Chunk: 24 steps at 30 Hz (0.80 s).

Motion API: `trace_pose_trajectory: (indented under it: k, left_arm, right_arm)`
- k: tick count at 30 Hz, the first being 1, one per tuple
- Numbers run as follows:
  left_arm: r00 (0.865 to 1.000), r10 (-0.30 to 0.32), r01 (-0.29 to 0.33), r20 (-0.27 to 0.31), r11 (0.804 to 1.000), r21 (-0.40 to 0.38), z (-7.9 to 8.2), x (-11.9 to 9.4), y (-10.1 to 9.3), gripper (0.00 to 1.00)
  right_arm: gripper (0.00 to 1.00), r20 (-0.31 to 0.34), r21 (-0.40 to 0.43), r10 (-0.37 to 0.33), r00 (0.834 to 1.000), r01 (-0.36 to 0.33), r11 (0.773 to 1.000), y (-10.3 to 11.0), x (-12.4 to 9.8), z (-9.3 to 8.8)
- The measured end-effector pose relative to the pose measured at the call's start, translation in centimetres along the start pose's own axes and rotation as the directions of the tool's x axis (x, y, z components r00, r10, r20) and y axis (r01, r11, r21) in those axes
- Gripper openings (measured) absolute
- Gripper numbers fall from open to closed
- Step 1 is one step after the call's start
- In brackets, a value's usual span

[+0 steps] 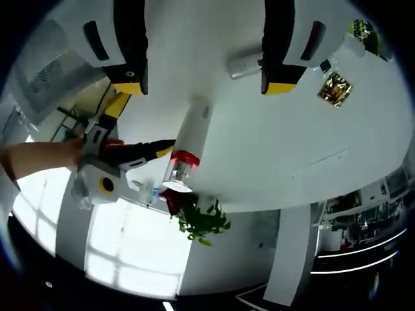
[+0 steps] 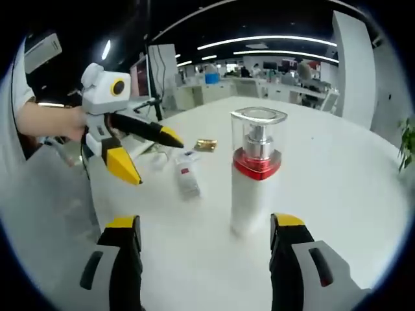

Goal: Arrange the skincare products in the storage area until every visible bottle or jar stands upright without overlapping.

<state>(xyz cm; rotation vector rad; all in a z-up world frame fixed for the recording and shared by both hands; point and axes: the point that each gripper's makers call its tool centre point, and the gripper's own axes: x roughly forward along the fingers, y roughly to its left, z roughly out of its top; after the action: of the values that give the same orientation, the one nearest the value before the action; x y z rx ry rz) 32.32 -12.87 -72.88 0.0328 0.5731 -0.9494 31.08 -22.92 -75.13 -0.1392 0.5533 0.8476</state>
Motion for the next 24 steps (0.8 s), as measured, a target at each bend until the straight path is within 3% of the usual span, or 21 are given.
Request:
trace_pose_trajectory:
  k: [6,14,24]
  left_arm:
    - [0.999,0.047,-0.046,0.004,0.998,-0.05,-1.8,-3.6,0.1,0.74]
    - [0.99,0.139,-0.137,0.0,0.979,-0.152,-4.9,-9.0,1.5,0.82]
    - [0.975,0.22,-0.216,-0.001,0.956,-0.198,-6.4,-13.7,2.6,0.91]
  right_arm:
    - [0.84,0.049,0.048,-0.014,0.999,0.012,0.999,2.1,-1.3,1.0]
    - [0.87,0.062,0.09,-0.032,0.998,0.026,0.996,4.1,-2.4,1.4]
    - [0.89,0.082,0.153,-0.049,0.995,0.036,0.988,6.3,-3.5,1.9]
